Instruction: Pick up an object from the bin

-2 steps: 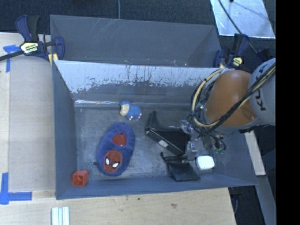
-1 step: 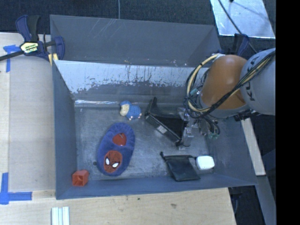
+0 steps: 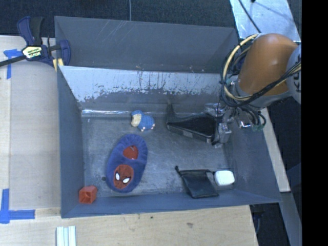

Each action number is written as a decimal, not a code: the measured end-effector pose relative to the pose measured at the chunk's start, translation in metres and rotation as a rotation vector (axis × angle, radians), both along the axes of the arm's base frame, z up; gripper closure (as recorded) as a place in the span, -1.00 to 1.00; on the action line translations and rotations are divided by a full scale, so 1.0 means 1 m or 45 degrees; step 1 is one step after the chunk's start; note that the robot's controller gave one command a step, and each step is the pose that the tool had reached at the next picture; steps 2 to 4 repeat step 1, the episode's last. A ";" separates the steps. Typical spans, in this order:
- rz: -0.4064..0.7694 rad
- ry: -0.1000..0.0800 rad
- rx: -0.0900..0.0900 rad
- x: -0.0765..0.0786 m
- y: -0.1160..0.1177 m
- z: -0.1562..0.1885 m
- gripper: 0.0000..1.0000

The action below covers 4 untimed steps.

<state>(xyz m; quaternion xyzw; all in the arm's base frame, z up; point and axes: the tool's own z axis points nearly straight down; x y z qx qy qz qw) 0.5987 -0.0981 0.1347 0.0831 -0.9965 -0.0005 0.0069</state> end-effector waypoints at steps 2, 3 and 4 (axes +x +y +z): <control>0.006 -0.004 0.000 0.018 0.010 0.086 1.00; 0.006 -0.004 0.000 0.018 0.010 0.086 1.00; 0.006 -0.004 0.000 0.018 0.010 0.086 1.00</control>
Offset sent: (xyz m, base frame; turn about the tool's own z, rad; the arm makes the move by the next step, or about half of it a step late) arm 0.0195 0.0105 0.0868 -0.0005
